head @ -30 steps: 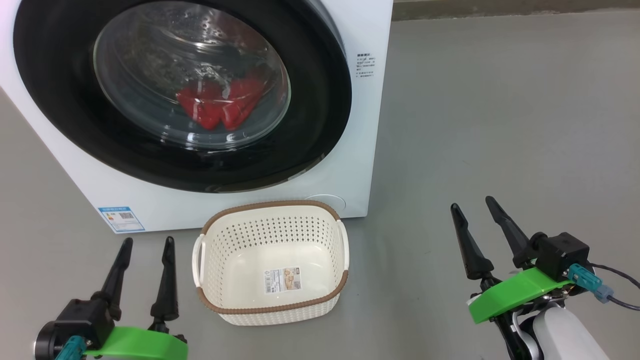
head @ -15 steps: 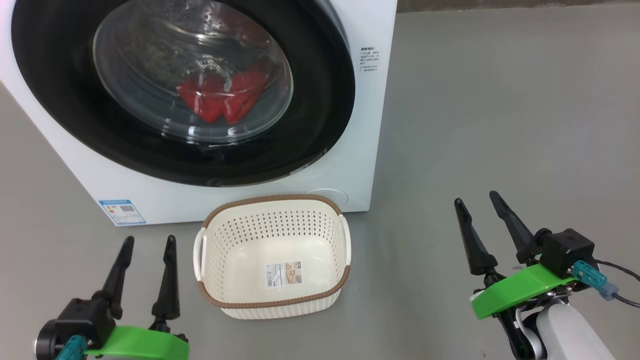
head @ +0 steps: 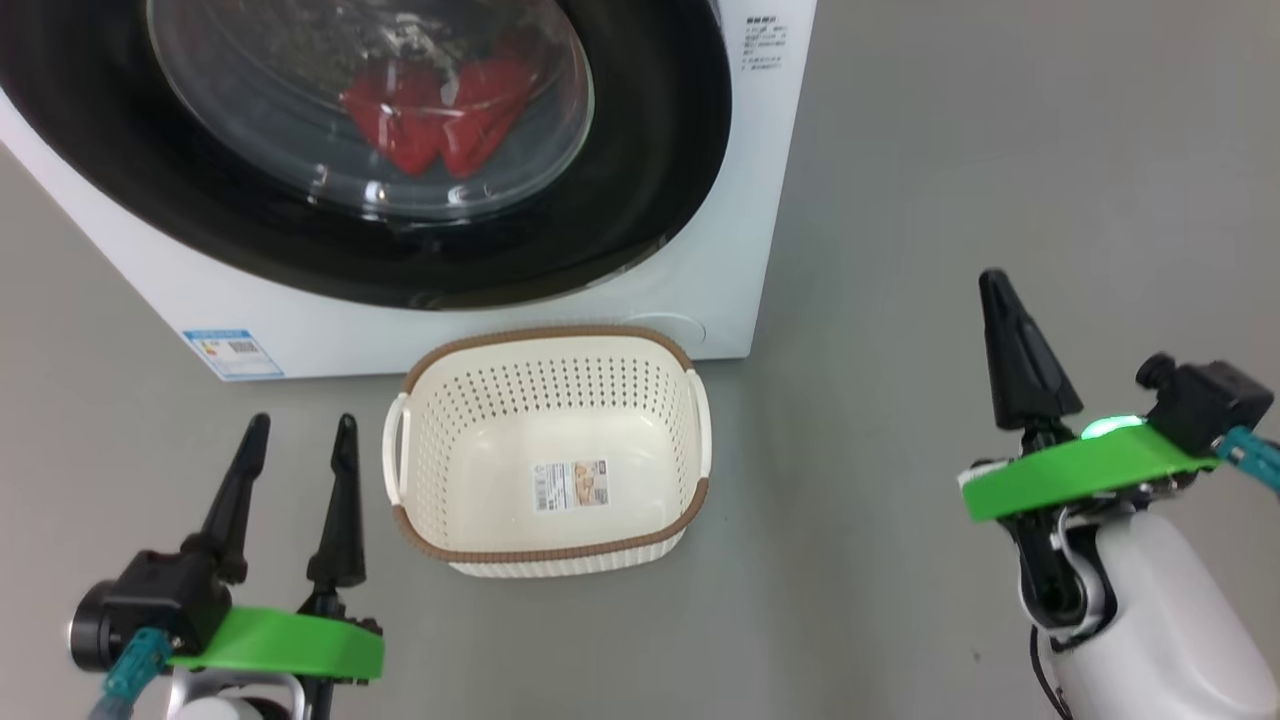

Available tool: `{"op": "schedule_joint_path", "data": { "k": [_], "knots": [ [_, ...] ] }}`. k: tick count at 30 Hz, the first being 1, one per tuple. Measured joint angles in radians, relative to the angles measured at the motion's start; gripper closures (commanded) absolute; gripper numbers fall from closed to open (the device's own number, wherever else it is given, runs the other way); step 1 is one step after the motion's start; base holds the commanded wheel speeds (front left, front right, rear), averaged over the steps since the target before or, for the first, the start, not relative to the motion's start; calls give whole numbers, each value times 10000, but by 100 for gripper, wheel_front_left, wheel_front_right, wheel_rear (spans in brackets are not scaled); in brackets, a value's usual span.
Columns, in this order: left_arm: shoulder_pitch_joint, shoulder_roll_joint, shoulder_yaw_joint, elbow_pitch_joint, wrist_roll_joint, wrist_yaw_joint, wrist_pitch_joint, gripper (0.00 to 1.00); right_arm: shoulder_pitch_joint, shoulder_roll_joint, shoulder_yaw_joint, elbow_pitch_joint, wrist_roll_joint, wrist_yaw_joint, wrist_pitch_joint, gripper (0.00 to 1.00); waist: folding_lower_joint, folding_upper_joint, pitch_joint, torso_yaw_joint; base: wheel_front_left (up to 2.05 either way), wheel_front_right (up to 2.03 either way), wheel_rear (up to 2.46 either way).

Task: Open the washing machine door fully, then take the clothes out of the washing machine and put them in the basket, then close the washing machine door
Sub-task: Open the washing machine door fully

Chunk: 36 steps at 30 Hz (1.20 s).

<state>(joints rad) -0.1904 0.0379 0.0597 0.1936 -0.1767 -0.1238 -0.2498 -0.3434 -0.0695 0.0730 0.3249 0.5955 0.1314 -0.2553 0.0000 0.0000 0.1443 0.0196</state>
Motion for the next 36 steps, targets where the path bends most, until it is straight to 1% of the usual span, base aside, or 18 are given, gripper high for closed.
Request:
{"op": "schedule_joint_path", "data": {
  "k": [4, 6, 8, 12, 13, 18, 19, 21, 27, 36],
  "knots": [
    [-271, -4, -102, -61, -4, 0, 0, 0, -564, -27, 77, 226, 1315, 0, 0, 100, 0, 0, 346, 82, 0, 0, 0],
    [-386, -4, -151, -100, -8, 0, 0, 0, -829, -65, 102, 345, 2247, 0, 0, 100, 0, 0, 507, 144, 0, 0, 0],
    [-454, -6, -194, -163, -19, 0, 0, 0, -1134, -274, 295, 481, 2917, 0, 0, 100, 0, 0, 661, 221, 0, 0, 0],
    [-612, -13, -286, -282, -96, 0, 0, 0, -1806, -600, 690, 596, 4823, 0, 4, 100, 0, 0, 974, 399, 0, 0, 0],
    [-612, -13, -286, -282, -96, 0, 0, 0, -1806, -600, 690, 596, 4823, 0, 4, 100, 0, 0, 974, 399, 0, 0, 0],
    [-788, -25, -460, -307, -337, 0, 0, 0, -2624, -1164, 1018, 474, 6884, 0, 677, 100, 0, 0, 1416, 630, 0, 0, 0],
    [-957, -31, -541, -311, -395, 0, 0, 0, -2945, -1356, 1051, 364, 7561, 0, 1049, 100, 0, 1, 1605, 726, 0, 0, 0],
    [-1115, -35, -602, -339, -464, 0, 0, 0, -3244, -1490, 1053, 257, 8217, 0, 1448, 100, 0, 0, 1795, 821, 0, 0, 0],
    [-1323, -38, -786, -493, -610, 0, -2, 0, -4056, -1810, 1070, 180, 9461, -2, 2623, 100, 0, 0, 2331, 1104, 0, 0, 0],
    [-1663, -61, -1060, -790, -648, 2, -44, 0, -5356, -2052, 848, 322, 10289, -12, 3889, 100, 0, 0, 3061, 1464, 0, 0, 0]
  ]
}}
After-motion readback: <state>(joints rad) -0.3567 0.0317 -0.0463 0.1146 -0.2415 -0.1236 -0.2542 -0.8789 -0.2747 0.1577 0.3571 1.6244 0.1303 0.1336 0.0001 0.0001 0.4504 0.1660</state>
